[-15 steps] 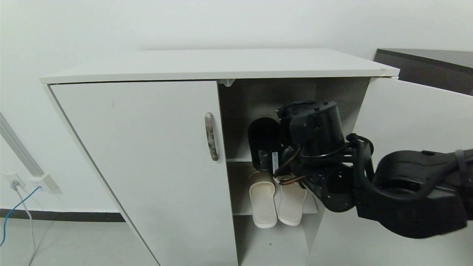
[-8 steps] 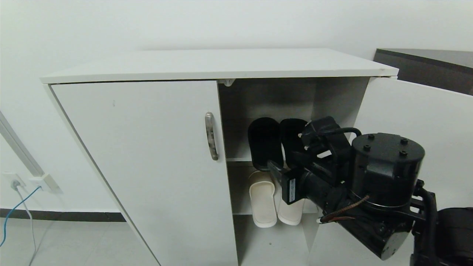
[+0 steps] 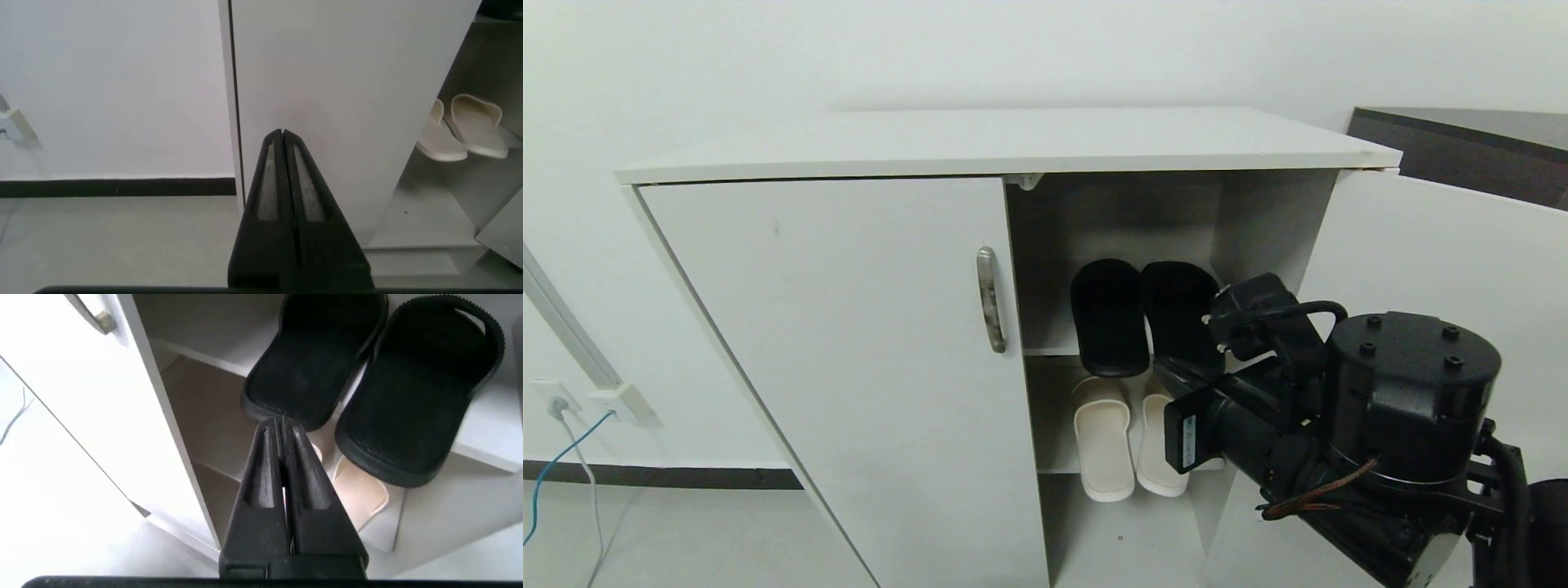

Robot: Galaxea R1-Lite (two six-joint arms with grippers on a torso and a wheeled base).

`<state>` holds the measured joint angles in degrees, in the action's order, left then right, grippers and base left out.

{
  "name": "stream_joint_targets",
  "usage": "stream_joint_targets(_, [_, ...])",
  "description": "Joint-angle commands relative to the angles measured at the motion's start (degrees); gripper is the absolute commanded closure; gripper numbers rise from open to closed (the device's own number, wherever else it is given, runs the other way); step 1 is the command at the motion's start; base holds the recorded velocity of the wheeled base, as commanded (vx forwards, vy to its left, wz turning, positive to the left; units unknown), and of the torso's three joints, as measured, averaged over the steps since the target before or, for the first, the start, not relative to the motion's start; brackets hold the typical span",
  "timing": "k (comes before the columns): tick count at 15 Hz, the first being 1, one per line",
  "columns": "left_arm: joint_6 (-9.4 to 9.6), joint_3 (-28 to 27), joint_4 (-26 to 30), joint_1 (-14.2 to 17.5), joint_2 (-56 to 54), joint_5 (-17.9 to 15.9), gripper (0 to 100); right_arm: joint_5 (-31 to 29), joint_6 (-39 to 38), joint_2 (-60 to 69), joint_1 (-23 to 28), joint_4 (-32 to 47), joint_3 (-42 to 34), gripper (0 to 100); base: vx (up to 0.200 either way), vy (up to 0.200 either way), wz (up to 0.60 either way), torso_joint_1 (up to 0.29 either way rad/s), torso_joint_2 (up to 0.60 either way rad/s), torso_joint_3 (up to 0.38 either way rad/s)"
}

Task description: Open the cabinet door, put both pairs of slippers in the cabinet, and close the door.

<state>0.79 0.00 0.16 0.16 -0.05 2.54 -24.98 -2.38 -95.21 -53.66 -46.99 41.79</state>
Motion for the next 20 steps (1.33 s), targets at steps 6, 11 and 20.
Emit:
stream_joint_targets(6, [0.00,0.00,0.02,0.02,0.05,0.01,100,-0.16,0.09,0.73,-0.04,0.06,-1.62,100,-0.200,0.000,0.00,0.001,0.00,0.001])
stream_joint_targets(11, [0.00,0.00,0.02,0.02,0.05,0.01,100,0.02,0.00,0.11,-0.04,0.06,-1.80,100,-0.200,0.000,0.00,0.003,0.00,0.003])
stream_joint_targets(20, [0.09,0.00,0.02,0.02,0.05,0.01,100,2.13,-0.26,-2.00,1.72,-0.38,-3.73,100,-0.200,0.000,0.00,0.002,0.00,0.002])
